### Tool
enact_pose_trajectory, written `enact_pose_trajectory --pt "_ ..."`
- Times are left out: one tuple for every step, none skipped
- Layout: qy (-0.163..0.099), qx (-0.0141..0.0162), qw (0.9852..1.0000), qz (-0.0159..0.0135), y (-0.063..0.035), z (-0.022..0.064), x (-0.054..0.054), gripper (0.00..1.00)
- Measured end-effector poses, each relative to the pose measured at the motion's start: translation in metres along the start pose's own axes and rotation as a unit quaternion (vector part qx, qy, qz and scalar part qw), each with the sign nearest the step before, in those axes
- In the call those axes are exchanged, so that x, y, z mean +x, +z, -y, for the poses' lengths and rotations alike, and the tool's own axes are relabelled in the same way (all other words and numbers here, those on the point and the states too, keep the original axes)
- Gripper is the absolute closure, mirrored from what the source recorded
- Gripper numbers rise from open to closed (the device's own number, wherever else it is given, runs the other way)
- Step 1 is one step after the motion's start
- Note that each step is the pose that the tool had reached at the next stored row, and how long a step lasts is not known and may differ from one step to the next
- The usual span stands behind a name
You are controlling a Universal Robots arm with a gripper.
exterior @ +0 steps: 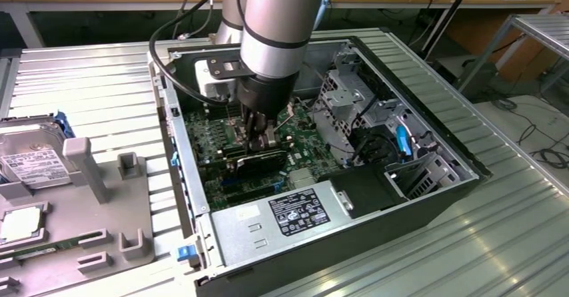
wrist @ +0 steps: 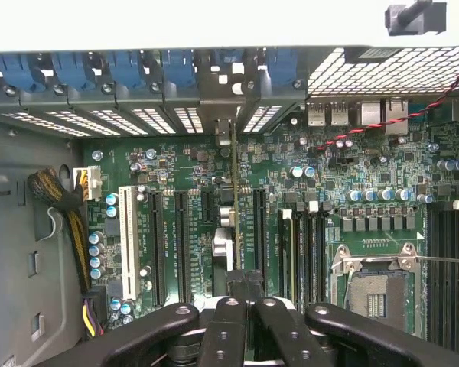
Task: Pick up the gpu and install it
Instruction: 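Press down on the gpu until it lock into place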
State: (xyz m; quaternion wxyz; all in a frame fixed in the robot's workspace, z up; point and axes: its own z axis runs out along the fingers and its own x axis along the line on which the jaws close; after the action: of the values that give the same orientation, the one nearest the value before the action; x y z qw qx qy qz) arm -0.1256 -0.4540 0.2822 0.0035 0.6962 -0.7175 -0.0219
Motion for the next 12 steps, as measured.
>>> enact_pose_trajectory --pt "0.0 0.0 1.0 0.0 0.0 0.0 0.0 0.89" --pt "0.0 0.0012 1.0 0.0001 0.0001 -0.0021 0.0 0.89" --pt "0.0 0.0014 1.0 0.0 0.0001 -0.0024 0.0001 0.89" --pt "0.0 0.0014 1.0 0.0 0.0001 -0.0024 0.0002 0.89" --pt "0.0 0.0014 1.0 0.0 0.0001 -0.0024 0.0007 0.89" --pt "0.0 0.0013 1.0 0.0 0.0 -0.0024 0.0033 0.89" --pt "0.0 0.0014 1.0 0.0 0.0 -0.0024 0.004 0.89" --pt "0.0 0.0014 1.0 0.0 0.0 -0.0024 0.004 0.89" --pt "0.0 0.0014 1.0 0.0001 0.0 -0.0024 0.004 0.89" --pt "0.0 0.0014 1.0 0.0001 0.0003 -0.0023 0.004 0.89" --pt "0.0 0.0014 1.0 0.0001 0.0012 -0.0023 0.0041 0.89" --pt "0.0 0.0014 1.0 0.0 0.0031 -0.0023 0.0041 0.89"
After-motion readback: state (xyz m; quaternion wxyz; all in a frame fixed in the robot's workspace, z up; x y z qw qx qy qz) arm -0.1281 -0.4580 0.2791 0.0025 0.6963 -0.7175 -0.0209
